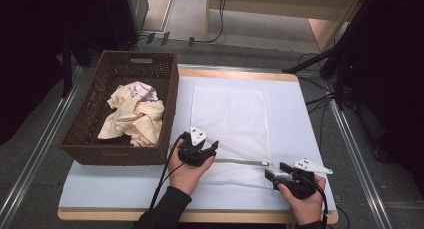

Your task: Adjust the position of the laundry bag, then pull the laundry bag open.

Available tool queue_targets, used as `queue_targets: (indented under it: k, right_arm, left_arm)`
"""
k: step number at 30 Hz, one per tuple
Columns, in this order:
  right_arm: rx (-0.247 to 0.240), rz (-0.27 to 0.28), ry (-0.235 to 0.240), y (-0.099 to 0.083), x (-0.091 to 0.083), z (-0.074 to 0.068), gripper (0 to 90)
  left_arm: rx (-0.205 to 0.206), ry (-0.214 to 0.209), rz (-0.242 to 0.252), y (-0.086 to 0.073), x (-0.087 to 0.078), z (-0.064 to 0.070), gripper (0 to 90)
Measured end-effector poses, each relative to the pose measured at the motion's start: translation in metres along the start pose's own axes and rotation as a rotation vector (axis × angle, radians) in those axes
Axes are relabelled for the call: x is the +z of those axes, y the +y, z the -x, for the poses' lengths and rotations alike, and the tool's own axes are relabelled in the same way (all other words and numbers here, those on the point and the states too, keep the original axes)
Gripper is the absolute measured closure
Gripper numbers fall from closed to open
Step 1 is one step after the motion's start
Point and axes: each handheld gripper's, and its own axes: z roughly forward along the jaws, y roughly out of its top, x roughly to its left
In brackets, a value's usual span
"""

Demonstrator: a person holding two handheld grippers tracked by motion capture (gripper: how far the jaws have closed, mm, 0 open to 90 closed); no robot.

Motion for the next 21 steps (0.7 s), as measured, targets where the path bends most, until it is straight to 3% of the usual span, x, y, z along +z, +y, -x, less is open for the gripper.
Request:
queue_targets:
  k: [10, 21]
  right_arm:
    - [0.0, -0.005, 0.004, -0.001, -0.001, 0.0, 29.0]
    - [-0.023, -0.004, 0.032, -0.003, 0.0, -0.001, 48.4]
  left_arm:
    - [0.042, -0.072, 0.004, -0.001, 0.0, 0.024, 49.1]
    - [0.074, -0.191, -0.019, -0.008, 0.006, 0.052, 56.2]
